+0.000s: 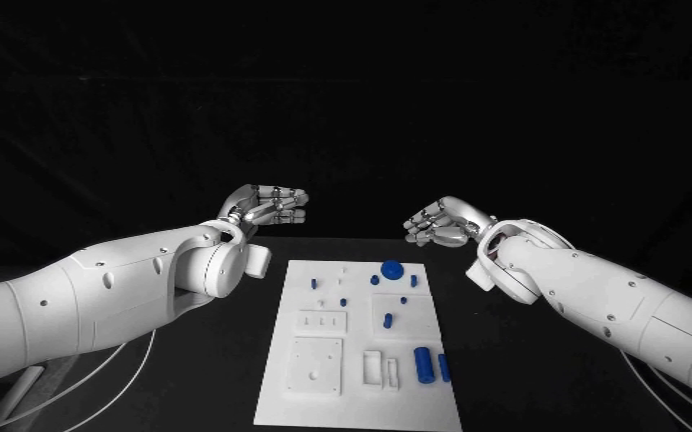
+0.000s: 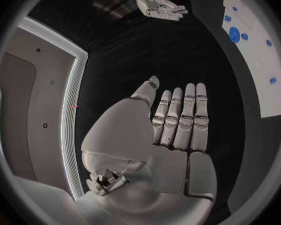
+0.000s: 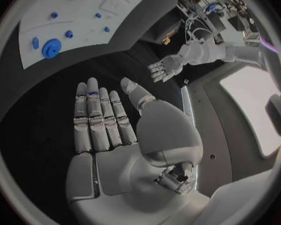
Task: Assemble the parts on the task board
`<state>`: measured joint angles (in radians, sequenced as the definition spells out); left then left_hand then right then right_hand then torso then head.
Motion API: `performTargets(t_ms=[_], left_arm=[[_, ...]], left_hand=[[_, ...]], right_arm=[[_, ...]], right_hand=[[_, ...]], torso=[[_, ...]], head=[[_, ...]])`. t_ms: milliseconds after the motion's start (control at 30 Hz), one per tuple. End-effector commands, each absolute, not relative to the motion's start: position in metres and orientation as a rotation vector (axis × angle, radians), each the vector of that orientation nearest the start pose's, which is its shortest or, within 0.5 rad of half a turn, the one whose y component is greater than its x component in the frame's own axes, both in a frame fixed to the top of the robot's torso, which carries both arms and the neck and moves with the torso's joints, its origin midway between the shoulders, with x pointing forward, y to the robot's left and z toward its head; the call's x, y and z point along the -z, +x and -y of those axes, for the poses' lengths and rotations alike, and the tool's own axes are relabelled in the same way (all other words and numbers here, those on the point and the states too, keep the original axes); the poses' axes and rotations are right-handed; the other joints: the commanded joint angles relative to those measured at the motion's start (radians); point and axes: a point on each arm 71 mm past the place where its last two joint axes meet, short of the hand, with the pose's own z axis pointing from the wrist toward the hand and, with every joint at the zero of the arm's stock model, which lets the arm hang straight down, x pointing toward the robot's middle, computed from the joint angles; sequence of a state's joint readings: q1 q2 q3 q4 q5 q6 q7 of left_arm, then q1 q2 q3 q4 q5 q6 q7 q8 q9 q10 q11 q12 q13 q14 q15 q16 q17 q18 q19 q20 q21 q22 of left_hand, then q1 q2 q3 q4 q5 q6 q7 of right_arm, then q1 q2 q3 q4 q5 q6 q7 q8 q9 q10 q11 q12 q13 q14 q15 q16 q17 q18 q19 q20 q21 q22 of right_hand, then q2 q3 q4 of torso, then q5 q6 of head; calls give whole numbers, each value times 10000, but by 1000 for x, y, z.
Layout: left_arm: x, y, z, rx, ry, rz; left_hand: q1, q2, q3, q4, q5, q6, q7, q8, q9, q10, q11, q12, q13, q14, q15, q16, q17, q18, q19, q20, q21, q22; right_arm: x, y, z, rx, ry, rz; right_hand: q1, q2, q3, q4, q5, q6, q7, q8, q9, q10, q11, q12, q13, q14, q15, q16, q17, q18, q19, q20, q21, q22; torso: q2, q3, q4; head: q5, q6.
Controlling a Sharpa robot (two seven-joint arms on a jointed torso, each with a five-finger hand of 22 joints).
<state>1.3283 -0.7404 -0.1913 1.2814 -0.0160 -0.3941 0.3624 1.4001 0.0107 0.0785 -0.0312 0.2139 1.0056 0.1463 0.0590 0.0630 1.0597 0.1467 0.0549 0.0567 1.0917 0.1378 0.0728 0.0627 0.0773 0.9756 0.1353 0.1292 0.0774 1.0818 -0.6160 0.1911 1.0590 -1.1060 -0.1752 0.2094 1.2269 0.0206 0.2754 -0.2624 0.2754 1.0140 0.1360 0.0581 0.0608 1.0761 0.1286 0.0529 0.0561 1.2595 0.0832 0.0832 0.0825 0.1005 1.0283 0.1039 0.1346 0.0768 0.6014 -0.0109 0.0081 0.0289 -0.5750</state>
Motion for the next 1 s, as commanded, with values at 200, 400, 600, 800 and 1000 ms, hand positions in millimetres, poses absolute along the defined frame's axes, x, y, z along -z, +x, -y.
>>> performTargets(t_ms=[200, 400, 600, 800, 1000], left_arm=[[169, 521, -221, 13945, -9276, -14677], [164, 513, -217, 14203, -8759, -14956], [155, 509, -212, 14450, -8510, -14967], [146, 506, -208, 14724, -8377, -14914], [140, 502, -203, 15015, -8229, -14924]], left_hand=[[-103, -151, 68, -314, 125, 26, 33, 27, 8, 82, -4, 34, 9, 90, 4, -24, 7, -91, -12, -87, 47, -18], [-386, -279, 282, -629, 382, 30, 16, 30, 10, 96, -20, 35, 9, 49, 15, -27, 8, -74, 0, -86, 103, -7], [-411, -286, 108, -688, 72, 72, -1, 29, 10, 162, -40, 35, 10, 82, 6, -18, 9, -65, 30, -84, 130, -13], [-393, -249, -31, -742, -6, 66, 3, 29, 10, 153, -38, 35, 10, 108, 0, -14, 10, -63, 45, -91, 144, -18], [-369, -228, -46, -767, -16, 73, 18, 29, 10, 162, -31, 34, 10, 117, -2, -13, 9, -65, 45, -94, 145, -19]], right_arm=[[202, 555, 198, -6728, -2452, -16251], [203, 555, 185, -5625, -3574, -16037], [207, 559, 178, -4716, -4070, -16090], [208, 562, 174, -4374, -4115, -15876], [209, 564, 170, -4138, -4202, -15779]], right_hand=[[60, -485, -183, -169, 163, 807, -189, 36, 15, 918, -454, 28, 16, 2478, -947, 3779, 2193, 1084, 3854, -635, 1603, 563], [61, -678, -38, -188, 41, 765, -223, 37, 16, 678, -419, 37, 20, 2448, -943, 5255, 2927, 1314, 4398, -654, 2183, 982], [-42, -689, -251, -71, -415, 655, -334, 50, 22, 464, -392, 51, 27, 2264, -891, 6126, 3204, 1579, 4504, -386, 2416, 1279], [29, -669, -293, -124, -442, 581, -329, 32, 13, 220, -356, 53, 26, 2222, -846, 6777, 3358, 1535, 4717, -491, 2593, 1488], [111, -701, -141, -132, -501, 551, -321, 34, 14, 51, -338, 44, 19, 2010, -826, 7528, 3356, 855, 4759, -1082, 2950, 1896]], torso=[[517, -51, 374], [790, -71, 522], [1042, -148, 650], [1228, -143, 677], [1407, -191, 741]], head=[[-210, 42], [-371, 128], [-599, 257], [-746, 324], [-749, 355]])
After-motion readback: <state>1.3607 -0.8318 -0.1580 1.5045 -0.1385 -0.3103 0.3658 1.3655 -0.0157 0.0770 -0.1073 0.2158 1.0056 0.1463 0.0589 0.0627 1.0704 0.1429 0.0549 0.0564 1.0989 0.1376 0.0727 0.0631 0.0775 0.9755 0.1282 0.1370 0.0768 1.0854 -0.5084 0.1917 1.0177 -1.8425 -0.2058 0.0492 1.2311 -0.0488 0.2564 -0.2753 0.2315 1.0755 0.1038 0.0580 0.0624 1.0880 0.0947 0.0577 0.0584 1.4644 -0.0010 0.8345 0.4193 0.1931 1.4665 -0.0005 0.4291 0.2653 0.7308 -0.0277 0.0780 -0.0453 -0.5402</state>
